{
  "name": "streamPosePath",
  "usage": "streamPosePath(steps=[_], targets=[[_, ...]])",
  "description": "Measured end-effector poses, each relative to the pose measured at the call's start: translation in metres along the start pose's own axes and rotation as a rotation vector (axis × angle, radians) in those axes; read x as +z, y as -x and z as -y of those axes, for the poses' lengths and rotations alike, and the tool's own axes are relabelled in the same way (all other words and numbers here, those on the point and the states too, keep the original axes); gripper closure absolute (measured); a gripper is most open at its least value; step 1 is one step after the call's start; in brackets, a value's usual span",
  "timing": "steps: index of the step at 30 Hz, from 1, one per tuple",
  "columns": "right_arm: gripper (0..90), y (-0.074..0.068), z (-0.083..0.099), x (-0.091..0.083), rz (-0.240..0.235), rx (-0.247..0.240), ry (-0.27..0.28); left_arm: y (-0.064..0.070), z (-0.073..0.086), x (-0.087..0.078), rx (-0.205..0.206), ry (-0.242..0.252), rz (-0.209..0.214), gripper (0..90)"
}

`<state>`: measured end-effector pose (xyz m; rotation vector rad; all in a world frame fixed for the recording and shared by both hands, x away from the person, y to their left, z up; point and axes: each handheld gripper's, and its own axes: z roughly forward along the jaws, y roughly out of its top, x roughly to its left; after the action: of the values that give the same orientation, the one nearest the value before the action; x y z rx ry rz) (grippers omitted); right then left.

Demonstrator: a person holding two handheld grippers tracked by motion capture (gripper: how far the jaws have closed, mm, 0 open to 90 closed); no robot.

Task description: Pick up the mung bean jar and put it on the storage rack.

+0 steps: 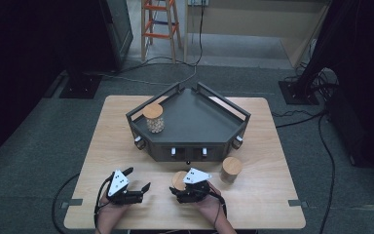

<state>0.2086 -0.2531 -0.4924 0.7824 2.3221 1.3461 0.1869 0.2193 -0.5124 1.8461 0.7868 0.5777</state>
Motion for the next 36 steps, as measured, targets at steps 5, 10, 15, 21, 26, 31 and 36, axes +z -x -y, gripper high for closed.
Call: streamPosePath(steps=[5, 10, 15, 21, 26, 31, 36], targets=[[25.2, -0.003, -0.004, -0.005, 0.010, -0.010, 0.005, 0.000, 0.000, 0.000, 0.000, -0.002, -0.001, 8.9], [25.2, -0.001, -0.012, -0.012, 0.008, 0.011, 0.010, 0.000, 0.000, 0.000, 0.002, -0.006, -0.002, 8.9], [25.2, 0.008, -0.022, -0.018, -0.023, 0.058, -0.009, 0.001, -0.002, 0.002, 0.011, -0.017, 0.000, 8.9], [25.2, 0.005, -0.027, -0.025, -0.004, 0.048, -0.012, 0.002, -0.003, 0.002, 0.018, -0.021, 0.003, 8.9], [25.3, 0.007, -0.028, -0.029, -0.005, 0.051, 0.006, 0.003, -0.005, 0.004, 0.036, -0.032, 0.012, 8.9], [25.2, 0.009, -0.033, -0.031, 0.000, 0.049, 0.008, 0.003, -0.006, 0.005, 0.042, -0.039, 0.015, 8.9], [25.3, 0.011, -0.038, -0.034, 0.002, 0.052, 0.006, 0.003, -0.006, 0.005, 0.040, -0.040, 0.015, 8.9]])
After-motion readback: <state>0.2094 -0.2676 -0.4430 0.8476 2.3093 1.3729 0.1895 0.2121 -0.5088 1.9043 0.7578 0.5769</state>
